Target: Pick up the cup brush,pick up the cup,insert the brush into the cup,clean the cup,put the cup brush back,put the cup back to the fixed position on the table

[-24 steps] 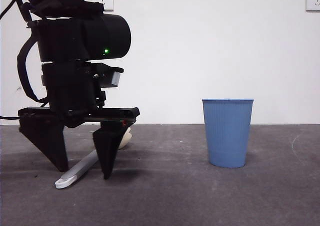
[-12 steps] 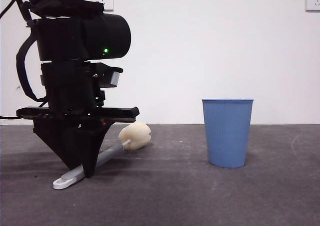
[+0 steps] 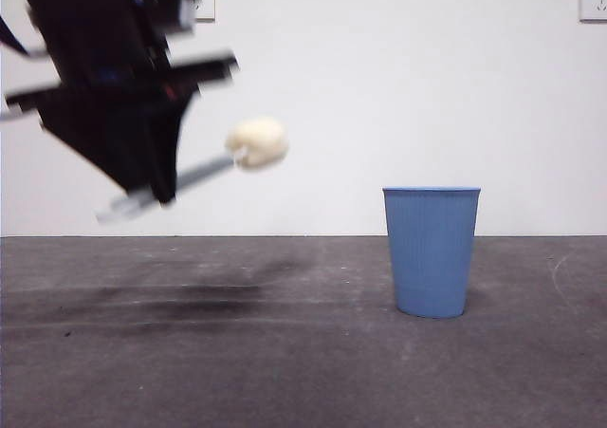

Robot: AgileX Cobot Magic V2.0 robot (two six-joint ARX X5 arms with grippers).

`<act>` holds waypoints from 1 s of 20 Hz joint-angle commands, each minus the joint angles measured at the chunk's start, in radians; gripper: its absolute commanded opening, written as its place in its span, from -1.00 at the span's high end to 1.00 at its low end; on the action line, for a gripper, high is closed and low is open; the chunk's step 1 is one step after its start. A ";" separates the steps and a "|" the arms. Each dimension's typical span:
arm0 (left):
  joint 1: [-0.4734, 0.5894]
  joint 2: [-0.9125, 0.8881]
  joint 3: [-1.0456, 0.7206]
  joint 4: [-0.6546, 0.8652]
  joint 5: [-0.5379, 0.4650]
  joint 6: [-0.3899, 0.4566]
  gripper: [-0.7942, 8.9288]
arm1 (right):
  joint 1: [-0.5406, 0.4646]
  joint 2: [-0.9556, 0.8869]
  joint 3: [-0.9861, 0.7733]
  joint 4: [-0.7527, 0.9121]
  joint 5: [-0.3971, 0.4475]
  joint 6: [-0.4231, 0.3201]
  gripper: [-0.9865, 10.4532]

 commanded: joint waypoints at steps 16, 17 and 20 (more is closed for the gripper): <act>-0.001 -0.505 -0.001 -0.299 -0.032 0.172 0.85 | 0.068 0.140 -0.534 0.572 -0.061 0.104 -0.26; -0.001 -0.505 -0.001 -0.300 -0.031 0.175 0.85 | 0.077 0.172 -0.542 0.597 -0.045 0.097 -0.25; -0.001 -0.505 -0.001 -0.299 -0.031 0.175 0.85 | 0.104 0.257 -0.560 0.705 -0.043 0.074 -0.21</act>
